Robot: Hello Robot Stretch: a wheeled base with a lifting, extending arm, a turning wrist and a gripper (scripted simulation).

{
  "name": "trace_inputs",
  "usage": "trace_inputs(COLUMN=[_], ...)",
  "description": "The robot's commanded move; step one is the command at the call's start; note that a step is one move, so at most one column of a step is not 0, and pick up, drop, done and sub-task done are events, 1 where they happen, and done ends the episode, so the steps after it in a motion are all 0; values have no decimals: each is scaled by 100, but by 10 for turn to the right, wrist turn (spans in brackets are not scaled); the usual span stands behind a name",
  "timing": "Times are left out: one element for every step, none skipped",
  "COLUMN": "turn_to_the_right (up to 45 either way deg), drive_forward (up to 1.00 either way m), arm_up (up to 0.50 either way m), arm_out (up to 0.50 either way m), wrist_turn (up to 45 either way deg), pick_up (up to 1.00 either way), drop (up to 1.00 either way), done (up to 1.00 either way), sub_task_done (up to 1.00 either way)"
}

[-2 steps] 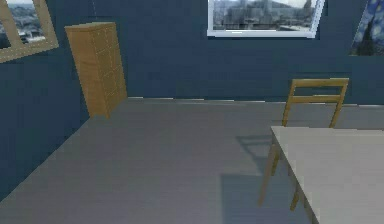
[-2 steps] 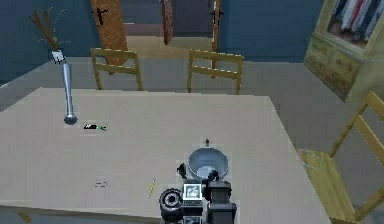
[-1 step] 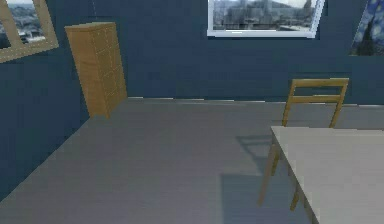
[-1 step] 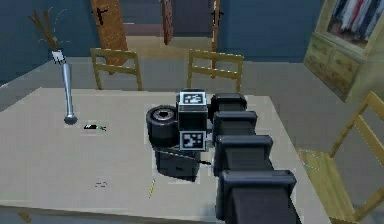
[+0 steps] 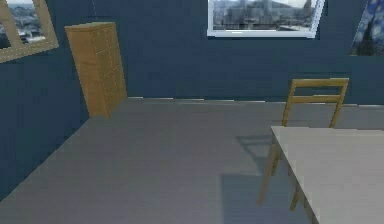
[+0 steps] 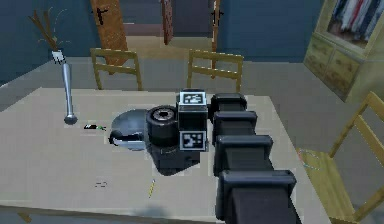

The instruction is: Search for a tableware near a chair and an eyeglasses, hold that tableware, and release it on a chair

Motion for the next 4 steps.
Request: trace_inputs(turn_to_the_right=[0,0,0,0], drive_forward=[0,0,0,0], arm_up=[0,0,0,0], arm_out=[0,0,0,-10], wrist_turn=[-450,-450,-90,0], pick_up=[0,0,0,0], drop=[0,0,0,0], done=[0,0,0,0], sub_task_done=[0,0,0,0])
